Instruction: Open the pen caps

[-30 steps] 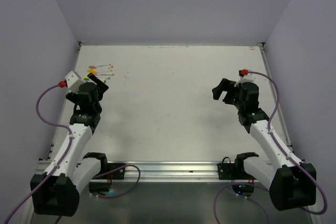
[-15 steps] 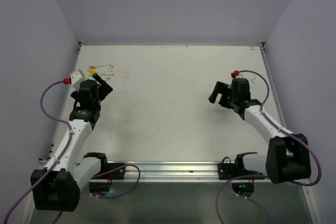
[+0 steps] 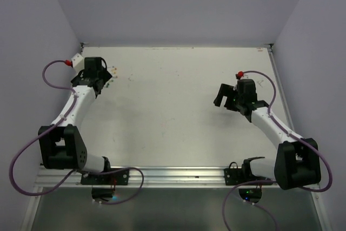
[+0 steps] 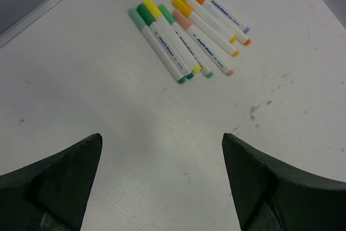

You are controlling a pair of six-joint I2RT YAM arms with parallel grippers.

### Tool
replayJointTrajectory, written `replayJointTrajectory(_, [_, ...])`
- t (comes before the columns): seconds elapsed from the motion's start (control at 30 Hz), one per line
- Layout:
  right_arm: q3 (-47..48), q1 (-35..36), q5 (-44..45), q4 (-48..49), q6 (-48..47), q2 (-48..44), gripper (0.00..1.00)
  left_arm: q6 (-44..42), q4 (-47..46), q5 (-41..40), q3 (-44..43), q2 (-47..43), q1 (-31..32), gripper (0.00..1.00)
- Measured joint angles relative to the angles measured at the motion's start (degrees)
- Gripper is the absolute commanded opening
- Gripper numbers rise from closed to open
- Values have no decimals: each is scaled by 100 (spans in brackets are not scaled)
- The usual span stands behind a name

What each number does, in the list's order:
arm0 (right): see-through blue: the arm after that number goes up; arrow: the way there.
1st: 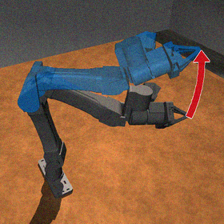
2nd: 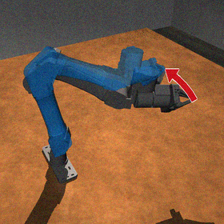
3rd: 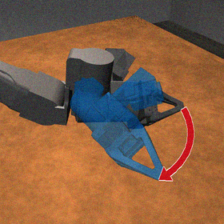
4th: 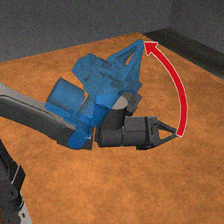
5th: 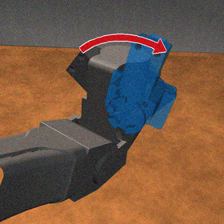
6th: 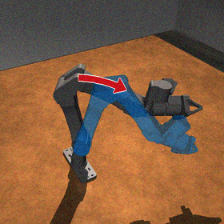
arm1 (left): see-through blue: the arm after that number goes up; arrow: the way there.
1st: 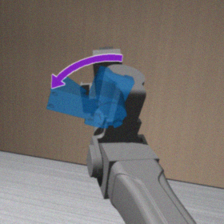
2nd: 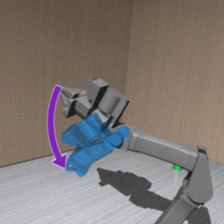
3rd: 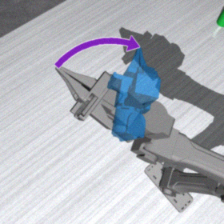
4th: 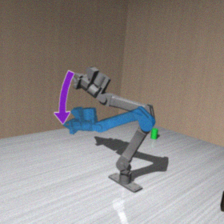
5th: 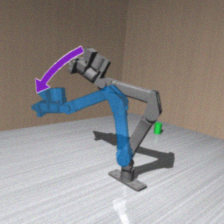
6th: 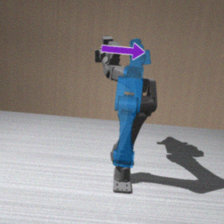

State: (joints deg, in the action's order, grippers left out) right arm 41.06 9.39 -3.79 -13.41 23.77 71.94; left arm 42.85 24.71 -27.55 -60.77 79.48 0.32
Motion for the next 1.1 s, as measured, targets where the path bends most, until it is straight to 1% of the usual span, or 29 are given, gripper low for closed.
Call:
replayJointTrajectory(0.07, [85, 42, -7, -4, -24, 0, 99, 79, 190, -2, -273, 328, -186, 90])
replayJointTrajectory(0.1, [122, 59, -7, -4, -28, 0, 99, 162, 339, -15, -470, 553, -337, 83])
replayJointTrajectory(0.13, [160, 83, -7, -4, -42, 0, 99, 243, 442, -39, -632, 769, -450, 81])
replayJointTrajectory(0.27, [297, 304, 35, -79, -76, 0, 99, 466, 828, -181, -1185, 1567, -739, 79])
replayJointTrajectory(0.53, [387, 758, 168, -133, -151, -7, 99, 748, 1113, -179, -1615, 2496, -769, 77])
replayJointTrajectory(0.57, [387, 767, 175, -131, -157, -11, 98, 785, 1121, -177, -1679, 2612, -769, 76])
replayJointTrajectory(0.6, [387, 767, 181, -131, -164, -20, 99, 835, 1123, -170, -1720, 2710, -769, 72])
replayJointTrajectory(0.67, [387, 776, 205, -131, -177, -44, 99, 918, 1121, -164, -1735, 2844, -769, 68])
replayJointTrajectory(0.9, [385, 776, 267, -120, -192, -188, 98, 1038, 1121, -157, -1784, 2962, -769, 69])
replayJointTrajectory(1.1, [382, 785, 273, -111, -195, -269, 99, 1060, 1143, -162, -2142, 3250, -769, 69])
